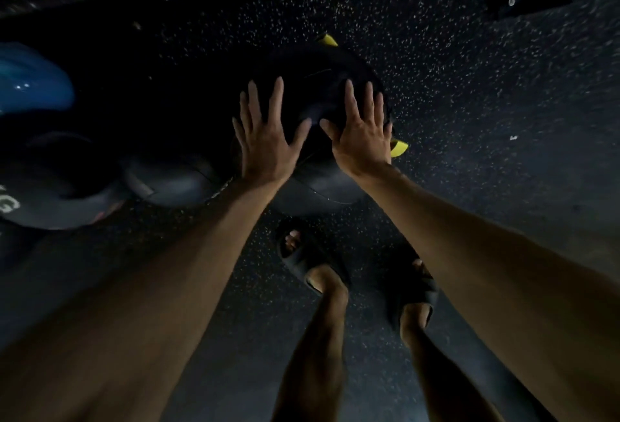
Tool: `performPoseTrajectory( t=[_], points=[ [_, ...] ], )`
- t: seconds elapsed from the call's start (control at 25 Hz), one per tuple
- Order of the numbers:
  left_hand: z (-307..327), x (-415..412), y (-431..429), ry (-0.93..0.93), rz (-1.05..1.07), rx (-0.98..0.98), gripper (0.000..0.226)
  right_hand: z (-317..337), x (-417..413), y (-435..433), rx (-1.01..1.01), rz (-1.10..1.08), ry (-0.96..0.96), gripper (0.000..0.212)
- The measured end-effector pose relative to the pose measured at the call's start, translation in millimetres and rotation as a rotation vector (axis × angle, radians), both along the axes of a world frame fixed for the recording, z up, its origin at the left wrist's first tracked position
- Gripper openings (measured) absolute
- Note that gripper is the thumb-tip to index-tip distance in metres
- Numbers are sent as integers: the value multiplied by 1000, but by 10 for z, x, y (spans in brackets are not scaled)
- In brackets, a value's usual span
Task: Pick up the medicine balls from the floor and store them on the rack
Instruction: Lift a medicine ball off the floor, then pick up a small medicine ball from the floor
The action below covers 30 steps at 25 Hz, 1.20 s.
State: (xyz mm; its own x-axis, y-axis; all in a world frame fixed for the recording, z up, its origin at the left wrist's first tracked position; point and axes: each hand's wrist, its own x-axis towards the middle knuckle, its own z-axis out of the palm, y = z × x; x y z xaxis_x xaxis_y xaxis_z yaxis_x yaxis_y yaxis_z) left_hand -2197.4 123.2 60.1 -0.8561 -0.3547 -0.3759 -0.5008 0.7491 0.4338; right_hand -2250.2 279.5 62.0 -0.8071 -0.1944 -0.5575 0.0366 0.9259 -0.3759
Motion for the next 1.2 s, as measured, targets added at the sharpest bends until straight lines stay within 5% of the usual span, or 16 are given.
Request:
performPoseTrajectory(
  t=[0.2, 0.32, 0.6, 0.8, 1.2],
  points=[
    [338, -74, -105, -218, -148, 0, 77, 313, 42, -42, 19, -86, -96, 77],
    [723, -22, -75, -375, -298, -74, 68, 758, 262, -32, 111, -104, -78, 48],
    [2632, 548, 504, -417, -599, -20, 35, 2587, 1216, 633, -47, -298, -244, 29],
    [3636, 1275, 1188, -434, -779, -10, 37, 3523, 2380, 1405, -59, -508, -282, 32],
    [4714, 3241, 3186, -383, -1352, -125, 37, 4772, 5474, 2799, -35, -1017, 3, 29]
  ],
)
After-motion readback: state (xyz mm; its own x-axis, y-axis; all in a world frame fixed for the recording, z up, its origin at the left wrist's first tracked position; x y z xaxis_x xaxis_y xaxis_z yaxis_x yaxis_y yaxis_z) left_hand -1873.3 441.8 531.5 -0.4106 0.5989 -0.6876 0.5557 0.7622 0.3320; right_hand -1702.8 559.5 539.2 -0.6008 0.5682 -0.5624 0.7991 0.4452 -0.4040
